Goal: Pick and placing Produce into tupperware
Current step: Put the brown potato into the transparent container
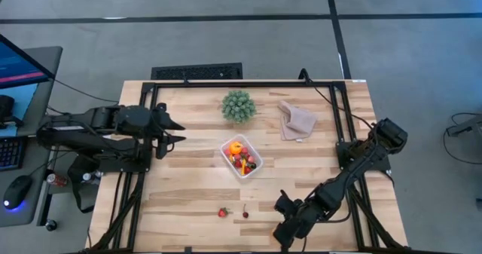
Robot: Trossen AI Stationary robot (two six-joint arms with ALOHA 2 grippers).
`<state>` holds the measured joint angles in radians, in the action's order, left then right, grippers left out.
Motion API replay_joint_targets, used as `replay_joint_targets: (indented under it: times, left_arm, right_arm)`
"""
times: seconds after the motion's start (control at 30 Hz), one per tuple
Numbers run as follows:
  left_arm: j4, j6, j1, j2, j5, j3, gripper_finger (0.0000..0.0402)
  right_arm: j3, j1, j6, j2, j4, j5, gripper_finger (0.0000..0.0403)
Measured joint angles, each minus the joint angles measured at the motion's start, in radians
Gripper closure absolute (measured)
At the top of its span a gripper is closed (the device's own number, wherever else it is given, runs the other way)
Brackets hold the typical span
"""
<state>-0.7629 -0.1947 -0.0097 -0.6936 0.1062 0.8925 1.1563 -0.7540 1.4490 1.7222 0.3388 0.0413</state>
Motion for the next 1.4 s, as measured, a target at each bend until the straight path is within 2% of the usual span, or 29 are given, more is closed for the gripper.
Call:
replay_joint_targets:
  times: [0.13, 0.23, 0.37, 0.5, 0.7, 0.83, 1.0, 1.23, 1.4]
  left_arm:
    - [-0.009, 0.000, 0.000, 0.003, 0.000, 0.000, 0.0237]
    - [-0.014, 0.000, 0.000, 0.003, 0.000, 0.000, 0.0237]
    - [-0.019, 0.012, 0.000, 0.003, 0.000, 0.000, 0.0237]
    - [-0.016, 0.050, 0.000, 0.002, 0.008, 0.000, 0.0237]
    - [0.022, 0.069, 0.000, -0.007, 0.012, 0.000, 0.0237]
    - [0.023, 0.067, 0.000, -0.014, 0.013, 0.000, 0.0237]
    - [0.019, 0.037, 0.000, -0.018, 0.006, 0.000, 0.0237]
    - [0.017, 0.017, 0.000, -0.018, 0.003, 0.000, 0.0237]
    - [0.017, 0.008, 0.000, -0.018, 0.003, 0.000, 0.0237]
  right_arm:
    - [0.063, -0.004, 0.009, 0.049, 0.036, 0.015, 0.0210]
    - [0.172, -0.015, -0.019, 0.134, 0.021, 0.003, 0.0219]
    - [0.331, -0.032, -0.063, 0.241, 0.170, -0.043, 0.0228]
    - [0.411, -0.038, -0.049, 0.255, 0.297, -0.039, 0.0233]
    - [0.434, -0.052, 0.153, 0.232, 0.577, -0.054, 0.0234]
    - [0.439, -0.061, 0.265, 0.230, 0.635, -0.081, 0.0232]
    - [0.440, -0.046, 0.245, 0.230, 0.629, -0.074, 0.0233]
    - [0.440, -0.026, 0.121, 0.230, 0.584, -0.066, 0.0231]
    - [0.439, 0.007, 0.071, 0.230, 0.579, -0.086, 0.0196]
